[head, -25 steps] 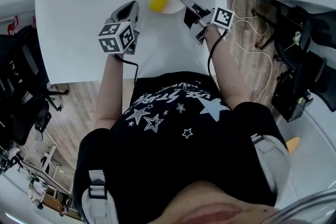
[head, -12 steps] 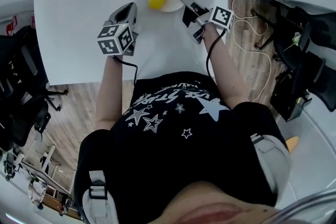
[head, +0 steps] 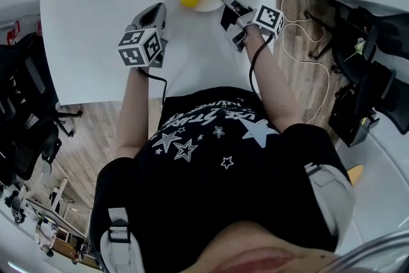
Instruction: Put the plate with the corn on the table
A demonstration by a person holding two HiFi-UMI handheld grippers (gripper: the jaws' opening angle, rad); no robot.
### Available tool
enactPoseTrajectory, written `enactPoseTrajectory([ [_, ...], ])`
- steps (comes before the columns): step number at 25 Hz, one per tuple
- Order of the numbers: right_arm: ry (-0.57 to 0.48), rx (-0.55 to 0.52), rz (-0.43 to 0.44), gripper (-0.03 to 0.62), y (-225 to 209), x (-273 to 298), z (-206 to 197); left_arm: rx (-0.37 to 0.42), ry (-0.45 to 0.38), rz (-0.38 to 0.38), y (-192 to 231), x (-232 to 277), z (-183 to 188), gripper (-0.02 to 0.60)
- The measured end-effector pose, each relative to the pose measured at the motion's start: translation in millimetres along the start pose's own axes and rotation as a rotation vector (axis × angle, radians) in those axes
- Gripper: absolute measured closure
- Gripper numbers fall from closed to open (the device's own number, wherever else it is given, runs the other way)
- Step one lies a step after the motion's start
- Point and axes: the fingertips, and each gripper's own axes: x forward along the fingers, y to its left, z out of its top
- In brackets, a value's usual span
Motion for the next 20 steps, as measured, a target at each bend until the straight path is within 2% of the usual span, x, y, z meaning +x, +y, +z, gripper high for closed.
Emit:
enactPoseTrajectory([
  [3, -0.009, 0.009, -0.056, 0.569, -5.3, -0.2, 2.1, 0.003, 0.002, 0.003, 0.3, 0.2, 0.5, 0.575],
  [8, -0.018, -0.035, -0.142, 0.576, -2.1, 2.6, 8.4, 0.002, 0.013, 0.001, 1.4, 0.0, -1.1, 0.575],
  [20, 0.08, -0.163, -0.308, 0.56, -8.4, 3.7, -2.8, -0.003, 0.012, -0.002, -2.2, -1.1, -4.2, 0.575],
])
